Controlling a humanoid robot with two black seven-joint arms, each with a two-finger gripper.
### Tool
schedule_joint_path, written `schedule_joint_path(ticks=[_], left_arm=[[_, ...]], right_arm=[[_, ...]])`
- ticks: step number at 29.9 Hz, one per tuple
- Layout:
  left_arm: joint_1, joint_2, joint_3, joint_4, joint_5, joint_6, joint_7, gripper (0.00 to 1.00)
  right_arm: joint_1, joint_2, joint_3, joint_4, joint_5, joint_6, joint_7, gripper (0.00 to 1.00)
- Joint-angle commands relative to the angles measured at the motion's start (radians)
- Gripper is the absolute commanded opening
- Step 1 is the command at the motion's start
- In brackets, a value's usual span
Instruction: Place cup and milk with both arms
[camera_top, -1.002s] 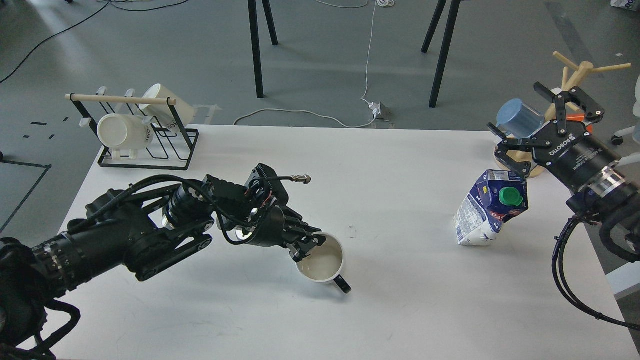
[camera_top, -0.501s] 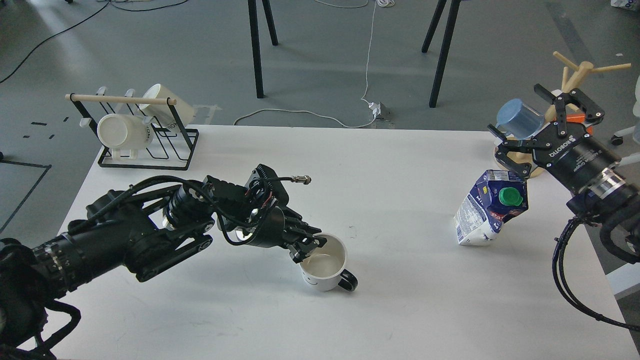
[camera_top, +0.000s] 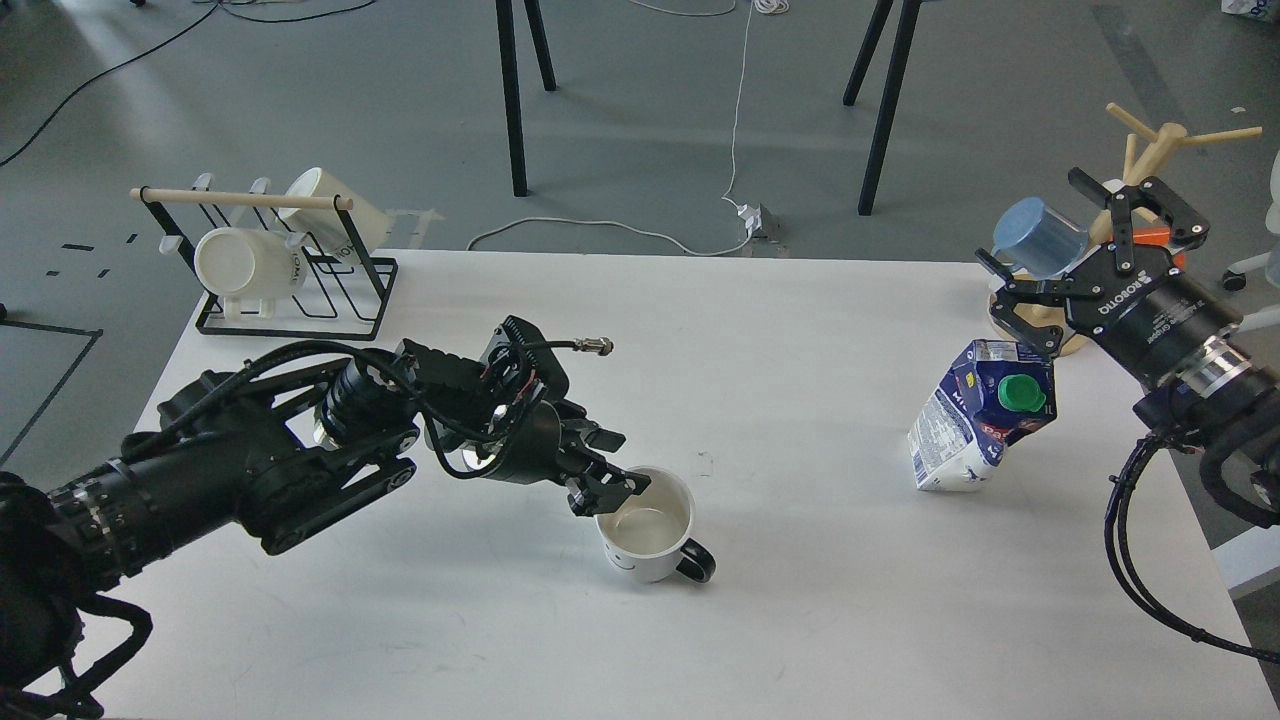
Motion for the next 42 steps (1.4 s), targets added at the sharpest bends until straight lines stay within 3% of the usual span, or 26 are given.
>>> schedule_joint_path(ticks=[1,11,15,21,24,29,35,42], left_arm=[[-0.006,0.026,-0.026,-0.003,-0.074,-0.027,0.000,0.76],[-0.008,0.166,-0.279,0.000,-0.446,-0.060,0.000,0.79],[0.006,0.236,-0.321,0.011,-0.690,-0.060,0.000,0.79],[0.103,0.316,-0.376,0.036,-1.155,-0.060,0.000,0.79],[0.159,0.327,-0.458,0.056,-1.282,-0.060,0.000,0.80],[0.229,0.329,-0.511,0.076,-1.527,-0.060,0.000,0.80],[0.273,0.323,-0.520,0.082,-1.642,-0.060,0.000,0.81],[0.311,0.313,-0.525,0.083,-1.634,-0.060,0.000,0.83]], right_arm=[[0.000,0.000,0.000,0.001,0.001,0.000,0.000,0.98],[0.024,-0.009,0.037,0.008,0.006,0.000,-0.003,0.98],[0.074,-0.014,0.051,0.011,0.035,0.000,-0.003,0.98],[0.072,-0.070,0.125,0.020,0.376,-0.004,0.000,0.98],[0.057,-0.127,0.158,0.021,0.493,-0.071,0.035,0.98],[-0.086,-0.195,0.218,0.020,0.614,-0.176,0.093,0.97],[-0.328,-0.196,0.316,0.049,0.647,-0.303,0.098,0.97],[-0.544,-0.196,0.332,0.095,0.647,-0.311,0.098,0.98]])
